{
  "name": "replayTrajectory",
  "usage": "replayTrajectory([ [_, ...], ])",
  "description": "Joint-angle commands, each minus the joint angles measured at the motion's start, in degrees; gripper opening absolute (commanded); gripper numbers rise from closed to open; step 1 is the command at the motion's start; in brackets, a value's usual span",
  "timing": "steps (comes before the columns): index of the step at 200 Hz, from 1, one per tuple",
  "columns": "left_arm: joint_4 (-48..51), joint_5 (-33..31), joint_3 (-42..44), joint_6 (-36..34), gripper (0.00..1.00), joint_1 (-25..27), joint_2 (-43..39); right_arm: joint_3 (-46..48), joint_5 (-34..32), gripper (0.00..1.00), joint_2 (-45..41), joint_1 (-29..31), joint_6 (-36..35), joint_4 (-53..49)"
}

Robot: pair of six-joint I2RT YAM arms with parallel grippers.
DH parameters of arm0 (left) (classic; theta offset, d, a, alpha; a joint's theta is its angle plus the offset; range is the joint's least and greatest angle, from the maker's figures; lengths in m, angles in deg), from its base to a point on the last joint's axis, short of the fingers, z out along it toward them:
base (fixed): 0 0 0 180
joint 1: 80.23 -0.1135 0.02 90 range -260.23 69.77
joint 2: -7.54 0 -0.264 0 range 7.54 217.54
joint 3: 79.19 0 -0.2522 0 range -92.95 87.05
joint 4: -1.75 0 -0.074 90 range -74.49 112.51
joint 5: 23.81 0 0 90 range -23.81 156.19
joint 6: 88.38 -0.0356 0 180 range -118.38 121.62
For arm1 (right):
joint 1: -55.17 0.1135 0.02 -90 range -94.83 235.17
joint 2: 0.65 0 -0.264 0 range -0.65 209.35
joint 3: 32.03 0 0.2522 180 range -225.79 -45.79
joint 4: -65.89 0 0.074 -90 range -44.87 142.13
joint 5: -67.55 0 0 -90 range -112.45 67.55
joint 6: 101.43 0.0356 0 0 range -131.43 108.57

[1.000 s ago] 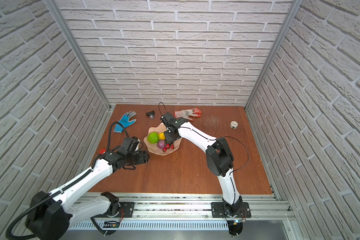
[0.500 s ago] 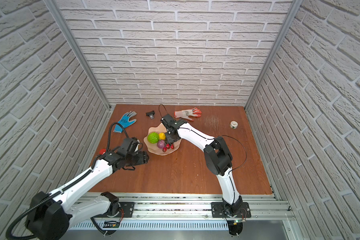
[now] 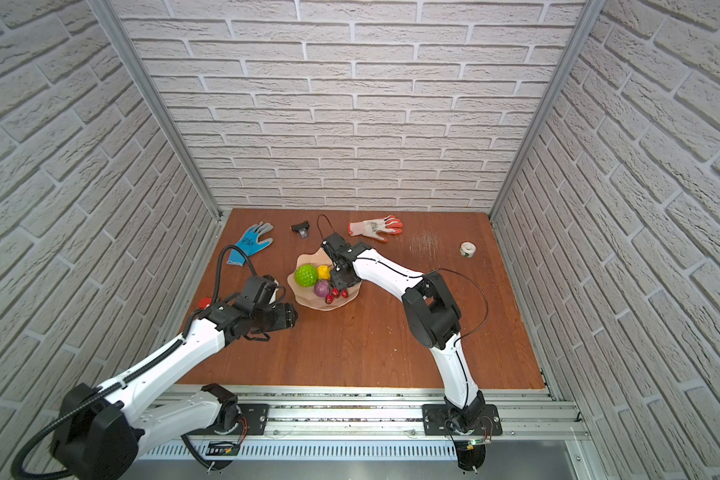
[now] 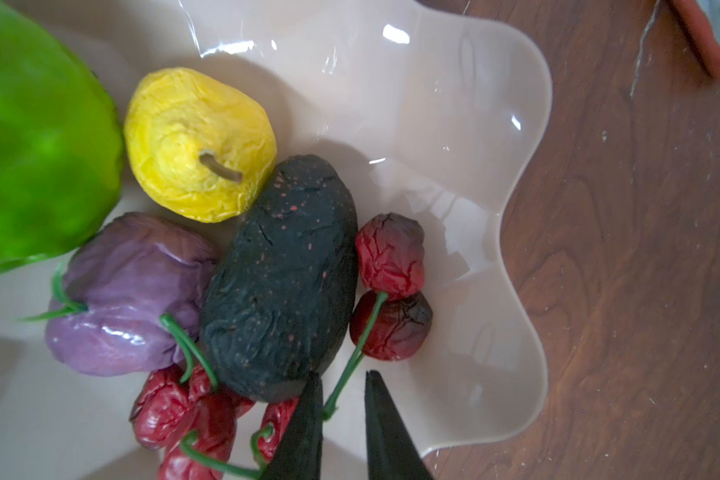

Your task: Place and organize the fake fruits in the fruit bowl

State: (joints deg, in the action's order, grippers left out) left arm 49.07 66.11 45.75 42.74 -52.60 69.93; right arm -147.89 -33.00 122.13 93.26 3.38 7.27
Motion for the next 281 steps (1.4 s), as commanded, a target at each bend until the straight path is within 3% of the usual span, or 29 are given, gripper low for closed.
replayTrajectory([
  [1, 0.91, -1.34, -1.80, -0.64, 0.76, -0.37, -0.78, 0.76, 1.07, 0.26, -3.60, -0.06, 0.66, 1.49],
  [166, 2.29, -2.43, -7.92, -1.81, 0.76, -1.10, 1.30, 3.84, 3.65, 0.32, -18.68, 0.06, -1.51, 4.37],
  [206, 1.48, -5.09, -10.31, -4.07, 0.82, -2.68, 2.44, 10.46, 2.45, 0.33, -27.00, -0.01, -4.18, 8.67],
  [214, 1.23, -6.72, -10.70, -4.05, 0.90, -3.27, 2.77, 11.71, 0.16, 0.33, -28.86, -0.03, -4.26, 9.24],
  [218, 1.20, -8.08, -10.89, -3.75, 0.97, -3.57, 2.85, 12.38, -0.79, 0.36, -29.84, -0.03, -4.50, 9.53],
  [225, 0.47, -9.63, -10.96, -3.88, 0.98, -4.30, 2.91, 13.40, -2.26, 0.40, -31.37, -0.28, -5.47, 9.80],
  [229, -0.17, -10.26, -10.91, -4.22, 0.98, -4.76, 2.87, 13.91, -3.21, 0.48, -32.25, -0.54, -5.97, 9.82],
  [233, -0.62, -10.84, -10.95, -4.65, 0.98, -5.22, 2.87, 14.35, -4.05, 0.58, -33.00, -0.87, -6.36, 9.74],
  [239, -0.86, -11.63, -11.34, -5.49, 0.98, -5.91, 3.23, 15.13, -4.83, 0.90, -34.13, -1.62, -6.86, 9.71],
  [242, -0.83, -12.00, -11.61, -6.05, 0.98, -6.27, 3.38, 15.61, -5.08, 0.98, -34.67, -2.15, -6.97, 9.71],
  [281, -5.00, -13.73, -11.44, -12.91, 0.98, -12.76, 3.81, 23.82, -3.34, 1.00, -42.90, -11.68, -5.82, 15.26],
])
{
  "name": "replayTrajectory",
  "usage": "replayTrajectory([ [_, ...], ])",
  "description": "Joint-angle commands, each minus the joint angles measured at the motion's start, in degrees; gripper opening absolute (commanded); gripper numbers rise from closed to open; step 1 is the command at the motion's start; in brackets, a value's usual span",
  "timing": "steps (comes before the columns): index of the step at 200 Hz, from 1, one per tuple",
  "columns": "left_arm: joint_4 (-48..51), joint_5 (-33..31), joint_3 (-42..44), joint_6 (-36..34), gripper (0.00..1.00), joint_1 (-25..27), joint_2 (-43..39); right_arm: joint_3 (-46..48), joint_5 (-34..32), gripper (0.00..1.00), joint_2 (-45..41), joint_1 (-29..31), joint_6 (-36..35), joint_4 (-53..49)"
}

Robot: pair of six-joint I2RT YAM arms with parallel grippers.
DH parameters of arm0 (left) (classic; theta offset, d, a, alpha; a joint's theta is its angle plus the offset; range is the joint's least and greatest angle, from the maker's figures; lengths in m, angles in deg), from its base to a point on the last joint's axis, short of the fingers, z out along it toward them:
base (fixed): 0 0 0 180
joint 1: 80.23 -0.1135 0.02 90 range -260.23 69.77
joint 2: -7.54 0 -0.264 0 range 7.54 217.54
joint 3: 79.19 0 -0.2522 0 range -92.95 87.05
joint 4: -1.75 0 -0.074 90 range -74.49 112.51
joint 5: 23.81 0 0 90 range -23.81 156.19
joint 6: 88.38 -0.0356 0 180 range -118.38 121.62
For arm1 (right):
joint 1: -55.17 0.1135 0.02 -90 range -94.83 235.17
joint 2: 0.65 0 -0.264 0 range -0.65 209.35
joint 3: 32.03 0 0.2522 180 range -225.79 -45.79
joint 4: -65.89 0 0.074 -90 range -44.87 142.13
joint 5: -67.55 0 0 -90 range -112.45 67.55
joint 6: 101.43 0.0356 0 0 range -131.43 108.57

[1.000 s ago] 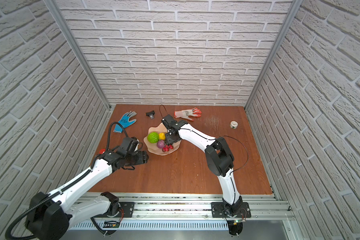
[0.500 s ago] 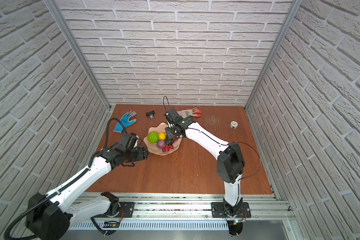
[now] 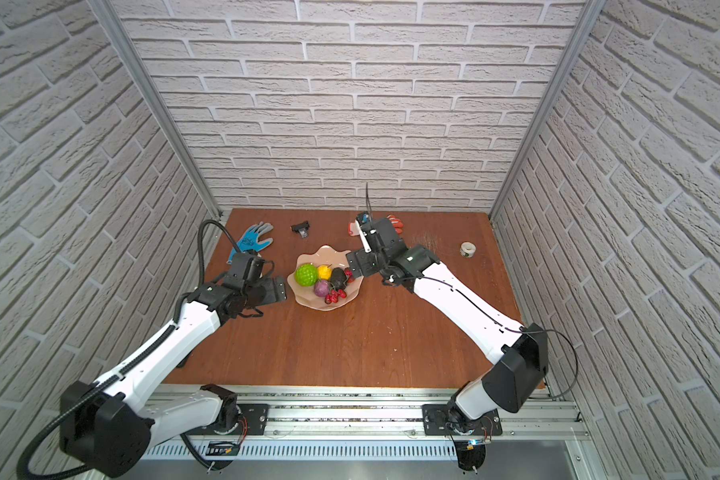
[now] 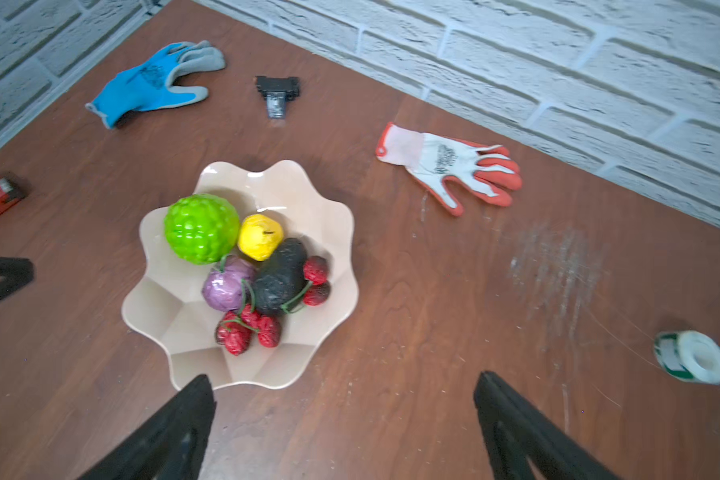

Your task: Place and organize the fake fruits in the fruit bowl

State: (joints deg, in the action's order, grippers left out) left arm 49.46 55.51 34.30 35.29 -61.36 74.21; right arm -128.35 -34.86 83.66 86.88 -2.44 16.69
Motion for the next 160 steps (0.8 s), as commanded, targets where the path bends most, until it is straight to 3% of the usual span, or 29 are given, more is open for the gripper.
replayTrajectory([
  [1, -5.79, -3.13, 0.24, -5.77, 0.98, -4.18, -0.57, 4.75, -1.61, 1.00, -4.78, -5.45, -0.02, 6.23],
  [31, -24.11, -5.09, 11.38, -15.32, 0.98, -9.33, -7.27, 23.00, -5.44, 1.00, -14.95, -9.55, -6.58, 27.36],
  [52, -38.98, -7.02, 21.70, -23.88, 0.98, -10.09, -10.46, 31.45, -6.52, 0.99, -18.38, -14.84, -6.52, 31.53],
  [79, -48.74, -8.71, 28.82, -20.67, 0.98, -14.91, -9.14, 45.77, -7.27, 1.00, -22.75, -20.31, -5.81, 43.62],
  [99, -62.64, -9.49, 34.71, -24.15, 0.98, -15.26, -5.12, 52.94, -9.07, 1.00, -23.21, -21.76, -7.11, 51.83],
  [126, -73.89, -9.26, 36.76, -28.28, 0.98, -15.74, 3.60, 56.45, -4.94, 1.00, -18.08, -25.70, -7.16, 58.64],
  [160, -79.94, -7.37, 33.09, -29.45, 0.98, -16.29, 11.99, 57.59, -0.27, 1.00, -10.99, -27.13, -7.03, 67.06],
])
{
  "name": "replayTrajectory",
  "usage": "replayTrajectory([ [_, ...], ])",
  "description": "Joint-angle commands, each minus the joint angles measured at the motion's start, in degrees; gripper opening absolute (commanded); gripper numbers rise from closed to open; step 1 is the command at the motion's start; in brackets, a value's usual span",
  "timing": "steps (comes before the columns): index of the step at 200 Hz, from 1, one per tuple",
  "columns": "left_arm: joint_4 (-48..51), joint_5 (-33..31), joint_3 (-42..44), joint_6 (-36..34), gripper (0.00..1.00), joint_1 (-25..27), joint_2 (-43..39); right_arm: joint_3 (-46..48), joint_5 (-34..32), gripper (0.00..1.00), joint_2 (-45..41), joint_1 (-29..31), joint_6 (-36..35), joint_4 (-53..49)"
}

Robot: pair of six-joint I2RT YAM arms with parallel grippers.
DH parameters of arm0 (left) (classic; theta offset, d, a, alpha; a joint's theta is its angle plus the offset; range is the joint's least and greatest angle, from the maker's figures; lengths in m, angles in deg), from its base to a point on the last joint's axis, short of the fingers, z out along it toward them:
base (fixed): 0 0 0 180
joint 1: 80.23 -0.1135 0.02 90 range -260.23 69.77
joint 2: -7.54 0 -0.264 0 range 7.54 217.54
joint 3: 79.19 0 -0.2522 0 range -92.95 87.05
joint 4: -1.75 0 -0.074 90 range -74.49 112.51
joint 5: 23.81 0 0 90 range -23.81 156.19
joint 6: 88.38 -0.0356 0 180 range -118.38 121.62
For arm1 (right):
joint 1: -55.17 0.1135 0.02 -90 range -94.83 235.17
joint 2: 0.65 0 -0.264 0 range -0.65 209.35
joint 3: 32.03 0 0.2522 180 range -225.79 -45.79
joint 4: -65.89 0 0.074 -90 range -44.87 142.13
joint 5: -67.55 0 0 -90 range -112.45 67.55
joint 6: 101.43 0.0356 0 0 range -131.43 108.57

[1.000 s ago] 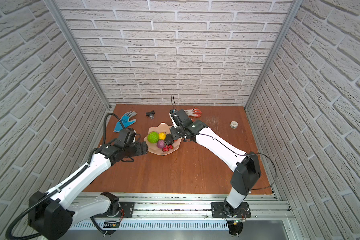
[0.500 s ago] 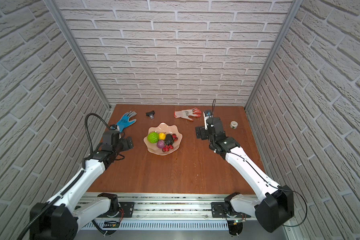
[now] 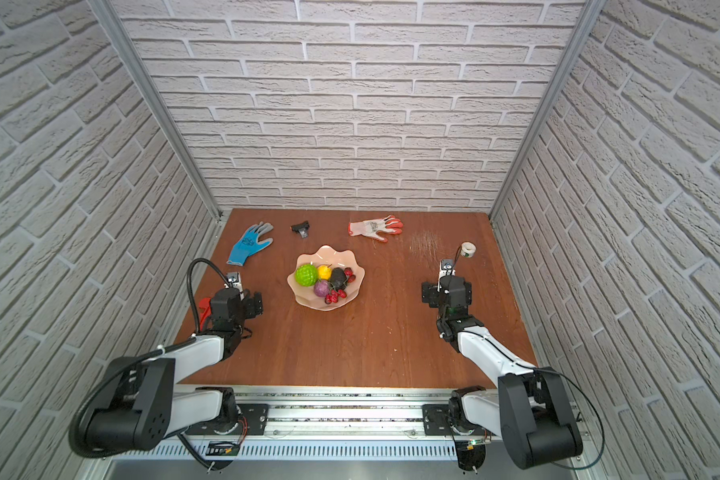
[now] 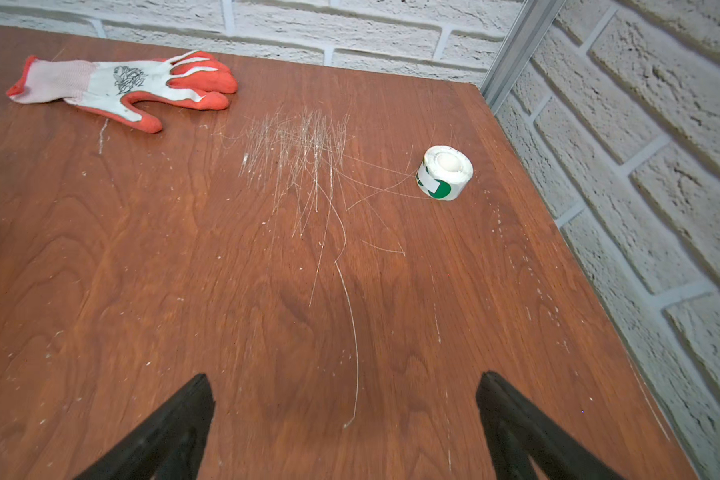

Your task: Place and organize the fake fruits in the fruit bowl

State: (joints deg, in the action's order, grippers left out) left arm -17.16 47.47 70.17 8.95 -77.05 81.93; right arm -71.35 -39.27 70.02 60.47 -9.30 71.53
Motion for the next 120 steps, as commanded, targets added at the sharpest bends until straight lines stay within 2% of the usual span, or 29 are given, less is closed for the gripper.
replayTrajectory([
  [1, -13.48, 0.65, -2.88, -3.20, 0.98, -0.57, 4.49, 0.37, 4.16, 1.00, 2.81, -0.73, -0.09, 11.97],
  [13, -15.88, 0.96, -3.48, -4.06, 0.98, -0.99, 7.48, -1.03, 4.87, 1.00, 4.55, -0.98, 0.00, 10.36],
  [25, -21.00, 2.27, -2.63, -4.02, 0.98, -1.73, 10.94, 0.15, 6.52, 1.00, 6.83, -1.08, -0.38, 13.79],
  [47, -30.20, 3.34, -1.19, -2.85, 0.98, -3.28, 17.06, 6.03, 6.69, 1.00, 13.52, -1.32, -0.30, 30.30],
  [54, -26.26, 2.81, -2.29, -2.27, 0.98, -3.36, 16.28, 7.41, 6.96, 1.00, 15.02, -1.49, -0.18, 35.10],
  [60, -21.12, 2.96, -3.97, -1.34, 0.98, -3.54, 15.21, 7.04, 7.22, 1.00, 14.60, -1.72, 0.03, 33.51],
  [73, -22.63, 5.15, -4.08, 0.19, 0.98, -5.70, 16.07, 4.76, 7.89, 1.00, 12.50, -2.08, 0.46, 25.79],
  [120, -22.48, 5.02, -3.86, 0.05, 0.98, -5.73, 15.67, 4.77, 8.36, 1.00, 12.21, -2.05, 0.30, 25.45],
])
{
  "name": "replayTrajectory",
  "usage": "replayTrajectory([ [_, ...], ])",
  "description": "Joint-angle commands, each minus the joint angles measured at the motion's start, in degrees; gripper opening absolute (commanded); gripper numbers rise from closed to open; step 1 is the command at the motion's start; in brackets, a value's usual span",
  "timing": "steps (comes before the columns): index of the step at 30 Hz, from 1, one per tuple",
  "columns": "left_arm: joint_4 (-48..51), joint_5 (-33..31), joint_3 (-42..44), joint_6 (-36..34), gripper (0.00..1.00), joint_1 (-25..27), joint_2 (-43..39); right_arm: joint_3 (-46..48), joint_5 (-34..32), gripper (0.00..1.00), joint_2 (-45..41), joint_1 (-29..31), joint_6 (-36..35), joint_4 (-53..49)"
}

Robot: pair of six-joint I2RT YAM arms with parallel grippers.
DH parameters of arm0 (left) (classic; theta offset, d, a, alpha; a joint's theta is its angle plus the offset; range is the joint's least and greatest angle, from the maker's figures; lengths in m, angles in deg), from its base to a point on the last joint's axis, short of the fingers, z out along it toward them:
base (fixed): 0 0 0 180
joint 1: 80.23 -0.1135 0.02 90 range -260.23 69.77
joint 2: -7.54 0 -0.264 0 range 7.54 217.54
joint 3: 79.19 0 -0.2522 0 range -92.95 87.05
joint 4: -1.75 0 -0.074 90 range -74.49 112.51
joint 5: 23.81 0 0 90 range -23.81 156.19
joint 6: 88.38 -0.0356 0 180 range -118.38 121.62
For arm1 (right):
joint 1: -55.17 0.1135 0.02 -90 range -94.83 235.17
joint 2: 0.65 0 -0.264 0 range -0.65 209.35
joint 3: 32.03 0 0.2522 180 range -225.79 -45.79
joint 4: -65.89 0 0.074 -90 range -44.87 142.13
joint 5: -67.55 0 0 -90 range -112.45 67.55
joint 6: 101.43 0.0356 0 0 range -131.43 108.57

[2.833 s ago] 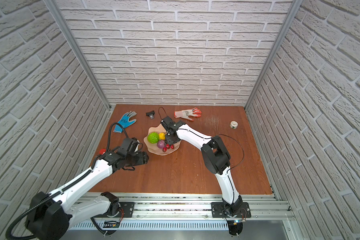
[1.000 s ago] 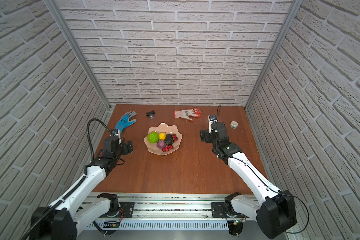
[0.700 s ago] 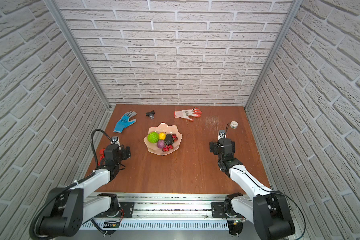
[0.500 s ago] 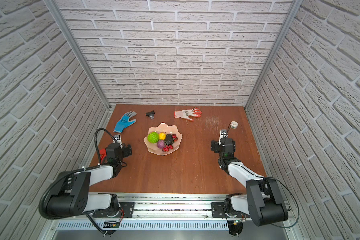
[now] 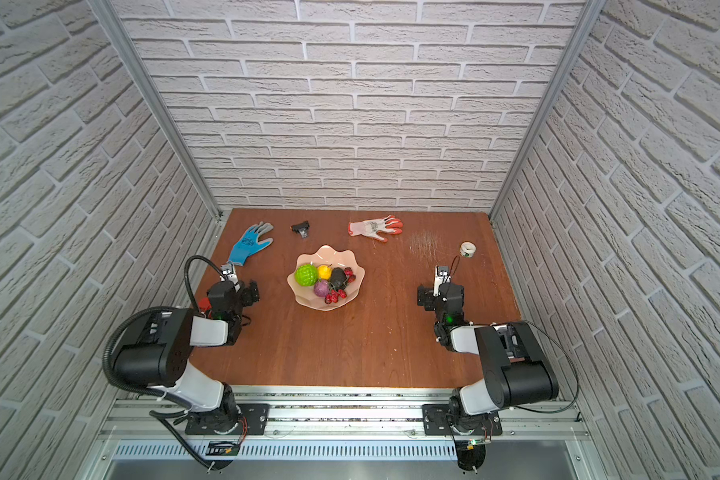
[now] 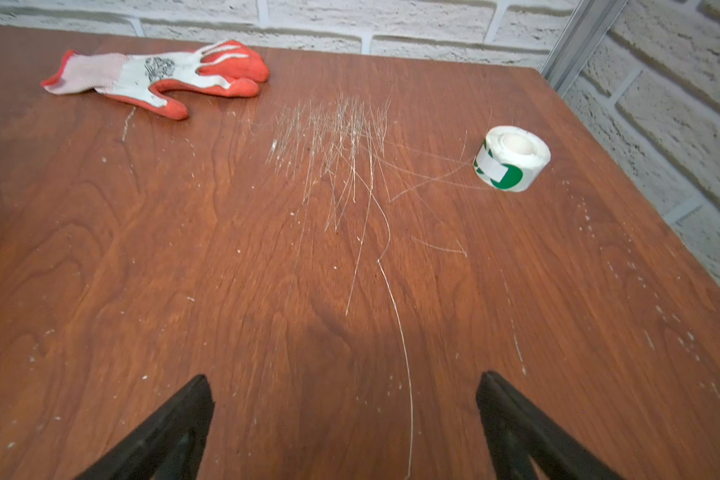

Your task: Place and organize the fake fruits in the fruit bowl

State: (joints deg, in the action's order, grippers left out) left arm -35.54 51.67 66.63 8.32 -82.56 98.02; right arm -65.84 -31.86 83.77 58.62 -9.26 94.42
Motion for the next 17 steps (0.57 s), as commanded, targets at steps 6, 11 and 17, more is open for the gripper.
replayTrajectory([
  [6, -4.35, 0.79, -0.40, 0.69, 0.98, -0.09, -0.28, -0.60, 0.96, 1.00, -1.51, -0.20, 0.24, 2.90],
  [11, -3.65, 0.73, -0.84, 0.60, 0.98, -0.13, -0.06, -0.60, 0.93, 1.00, -1.54, -0.20, 0.23, 2.92],
  [17, -3.98, 0.72, -0.64, 0.60, 0.98, -0.10, -0.12, -0.60, 0.92, 1.00, -1.53, -0.19, 0.23, 2.89],
])
